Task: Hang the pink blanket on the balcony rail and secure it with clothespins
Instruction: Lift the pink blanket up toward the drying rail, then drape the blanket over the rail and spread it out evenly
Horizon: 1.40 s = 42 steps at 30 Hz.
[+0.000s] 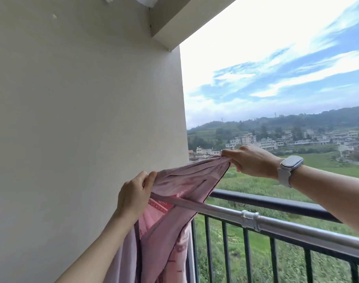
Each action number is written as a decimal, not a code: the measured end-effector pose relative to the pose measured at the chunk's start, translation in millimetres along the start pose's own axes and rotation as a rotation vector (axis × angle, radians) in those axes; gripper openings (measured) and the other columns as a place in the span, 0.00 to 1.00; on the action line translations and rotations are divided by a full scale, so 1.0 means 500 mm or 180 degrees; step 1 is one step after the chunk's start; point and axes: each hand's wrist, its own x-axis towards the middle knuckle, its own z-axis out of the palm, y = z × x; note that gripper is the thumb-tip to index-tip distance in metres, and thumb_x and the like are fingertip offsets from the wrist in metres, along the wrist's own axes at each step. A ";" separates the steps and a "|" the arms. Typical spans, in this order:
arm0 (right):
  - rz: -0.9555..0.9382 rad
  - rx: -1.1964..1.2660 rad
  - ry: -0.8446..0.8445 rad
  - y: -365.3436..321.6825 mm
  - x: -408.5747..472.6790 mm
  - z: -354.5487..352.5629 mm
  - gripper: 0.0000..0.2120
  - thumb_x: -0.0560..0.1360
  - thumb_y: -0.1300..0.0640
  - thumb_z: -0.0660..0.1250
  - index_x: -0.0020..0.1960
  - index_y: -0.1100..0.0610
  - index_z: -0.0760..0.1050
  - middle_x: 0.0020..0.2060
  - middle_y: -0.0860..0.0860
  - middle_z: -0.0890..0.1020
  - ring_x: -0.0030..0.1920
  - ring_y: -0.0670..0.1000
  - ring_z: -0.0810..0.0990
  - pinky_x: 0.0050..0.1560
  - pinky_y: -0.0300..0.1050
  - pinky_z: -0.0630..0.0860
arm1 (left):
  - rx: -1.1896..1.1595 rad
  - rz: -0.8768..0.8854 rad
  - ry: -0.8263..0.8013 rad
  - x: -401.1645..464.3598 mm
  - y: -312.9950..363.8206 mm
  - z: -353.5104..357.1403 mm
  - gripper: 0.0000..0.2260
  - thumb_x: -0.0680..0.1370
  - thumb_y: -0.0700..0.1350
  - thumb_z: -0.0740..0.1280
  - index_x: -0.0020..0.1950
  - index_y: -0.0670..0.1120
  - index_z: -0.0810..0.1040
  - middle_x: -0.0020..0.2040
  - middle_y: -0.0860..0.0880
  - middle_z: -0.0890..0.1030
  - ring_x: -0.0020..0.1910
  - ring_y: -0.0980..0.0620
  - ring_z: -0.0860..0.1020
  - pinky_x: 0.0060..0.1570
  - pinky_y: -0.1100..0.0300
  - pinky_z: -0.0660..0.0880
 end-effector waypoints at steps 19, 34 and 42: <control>0.0915 0.0234 -0.1069 0.115 -0.434 -0.228 0.17 0.78 0.56 0.58 0.66 0.47 0.68 0.61 0.50 0.77 0.47 0.46 0.79 0.51 0.48 0.77 | 0.0031 0.0427 -0.0678 -0.263 0.460 0.039 0.30 0.64 0.76 0.49 0.44 0.52 0.68 0.27 0.53 0.74 0.22 0.59 0.70 0.23 0.64 0.67; -0.0123 0.0049 0.0085 -0.146 -0.411 -0.138 0.11 0.71 0.66 0.66 0.52 0.59 0.76 0.47 0.56 0.82 0.48 0.57 0.80 0.49 0.52 0.77 | -0.0476 -0.0142 -0.0703 -0.351 0.450 -0.049 0.10 0.75 0.50 0.63 0.51 0.45 0.77 0.38 0.49 0.80 0.34 0.53 0.75 0.32 0.68 0.68; -0.0293 -0.0210 0.0072 -0.010 -0.538 -0.284 0.12 0.66 0.52 0.72 0.44 0.59 0.76 0.36 0.53 0.83 0.35 0.54 0.81 0.38 0.48 0.79 | -0.0866 0.0136 -0.0568 -0.338 0.631 0.006 0.12 0.75 0.48 0.64 0.49 0.41 0.77 0.37 0.50 0.77 0.30 0.61 0.71 0.29 0.76 0.67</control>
